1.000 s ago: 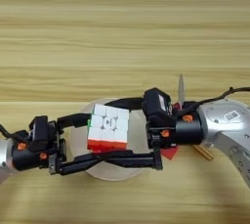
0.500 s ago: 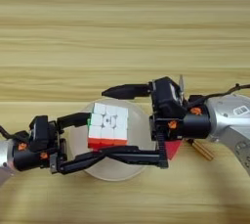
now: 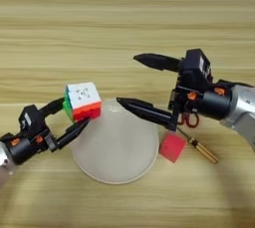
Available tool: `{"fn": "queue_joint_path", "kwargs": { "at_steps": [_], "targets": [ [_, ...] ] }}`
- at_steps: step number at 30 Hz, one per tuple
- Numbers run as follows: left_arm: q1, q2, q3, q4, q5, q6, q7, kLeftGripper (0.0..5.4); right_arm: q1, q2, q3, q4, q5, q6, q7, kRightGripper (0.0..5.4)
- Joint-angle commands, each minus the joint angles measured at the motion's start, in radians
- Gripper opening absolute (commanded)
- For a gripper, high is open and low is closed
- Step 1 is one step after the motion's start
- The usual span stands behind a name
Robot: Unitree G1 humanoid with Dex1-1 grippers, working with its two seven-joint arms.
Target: Move the objects on the table
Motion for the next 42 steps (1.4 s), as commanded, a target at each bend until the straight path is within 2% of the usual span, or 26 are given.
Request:
{"fn": "queue_joint_path", "kwargs": {
  "at_steps": [1,6,9,12,18,22,26,35,42],
  "targets": [
    [0.017,-0.019,0.028,0.016,0.052,-0.018,0.071,3.28,-0.014,0.018,-0.019,0.016,-0.03,-0.021,-0.033,5.4],
    [0.003,-0.057,0.077,0.066,0.087,0.006,0.179,3.28,-0.022,0.045,-0.028,0.04,-0.053,-0.024,-0.092,5.4],
    [-0.01,-0.066,0.102,0.095,0.102,0.01,0.222,3.28,-0.021,0.054,-0.028,0.047,-0.072,-0.028,-0.121,5.4],
    [-0.018,-0.066,0.105,0.112,0.128,0.005,0.241,3.28,-0.022,0.084,-0.009,0.06,-0.132,-0.044,-0.182,5.4],
    [-0.04,-0.078,0.127,0.14,0.147,0.019,0.277,3.28,-0.024,0.15,0.023,0.064,-0.228,-0.053,-0.302,5.4],
    [-0.051,-0.084,0.122,0.159,0.161,0.024,0.289,3.28,-0.026,0.209,0.028,0.08,-0.302,-0.064,-0.408,5.4],
    [-0.054,-0.086,0.113,0.169,0.169,0.033,0.289,3.28,-0.04,0.247,0.038,0.125,-0.406,-0.108,-0.493,5.4],
    [-0.048,-0.085,0.102,0.194,0.173,0.067,0.274,3.28,-0.045,0.288,0.044,0.173,-0.503,-0.175,-0.539,5.4],
    [-0.038,-0.089,0.104,0.223,0.163,0.085,0.26,3.28,-0.05,0.308,0.047,0.181,-0.528,-0.192,-0.545,5.4]
  ]
}}
